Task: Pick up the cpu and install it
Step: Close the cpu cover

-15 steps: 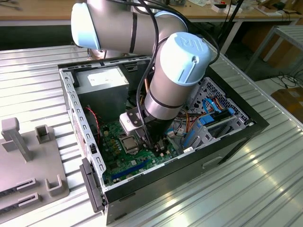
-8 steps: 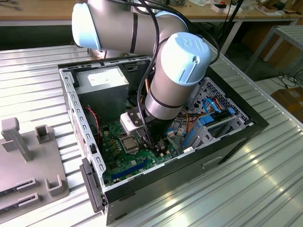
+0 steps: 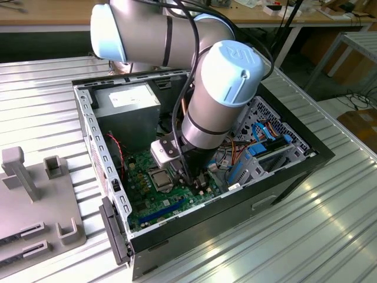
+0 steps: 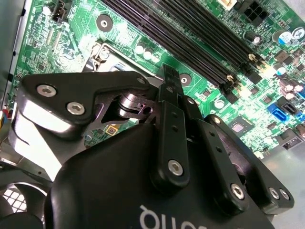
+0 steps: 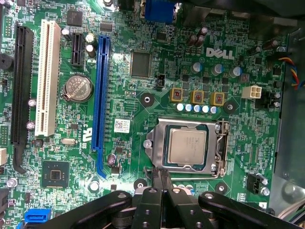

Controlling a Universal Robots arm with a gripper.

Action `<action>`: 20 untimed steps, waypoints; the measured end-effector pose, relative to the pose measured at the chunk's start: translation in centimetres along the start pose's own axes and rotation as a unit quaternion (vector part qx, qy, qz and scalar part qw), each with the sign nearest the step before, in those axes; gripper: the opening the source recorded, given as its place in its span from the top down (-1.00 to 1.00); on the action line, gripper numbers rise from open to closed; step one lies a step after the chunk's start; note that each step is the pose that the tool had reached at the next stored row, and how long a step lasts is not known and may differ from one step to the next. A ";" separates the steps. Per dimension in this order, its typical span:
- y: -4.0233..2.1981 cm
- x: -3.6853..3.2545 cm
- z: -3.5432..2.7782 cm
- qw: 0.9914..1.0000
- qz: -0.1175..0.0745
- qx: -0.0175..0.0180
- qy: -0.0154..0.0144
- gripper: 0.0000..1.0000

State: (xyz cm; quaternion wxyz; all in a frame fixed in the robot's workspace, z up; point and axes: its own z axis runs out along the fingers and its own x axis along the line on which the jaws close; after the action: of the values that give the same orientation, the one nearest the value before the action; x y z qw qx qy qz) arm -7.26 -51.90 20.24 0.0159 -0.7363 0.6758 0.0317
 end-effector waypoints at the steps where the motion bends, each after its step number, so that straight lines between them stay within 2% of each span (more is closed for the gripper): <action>1: -0.04 0.00 0.00 1.000 0.000 0.000 0.000 0.79; 12: -0.28 0.03 0.05 1.000 0.000 0.000 0.000 0.79; 20: -0.30 0.04 0.27 1.000 -0.001 0.000 -0.001 0.79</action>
State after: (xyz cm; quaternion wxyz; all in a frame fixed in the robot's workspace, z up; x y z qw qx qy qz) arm -6.96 -51.90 19.96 0.0168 -0.7370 0.6749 0.0326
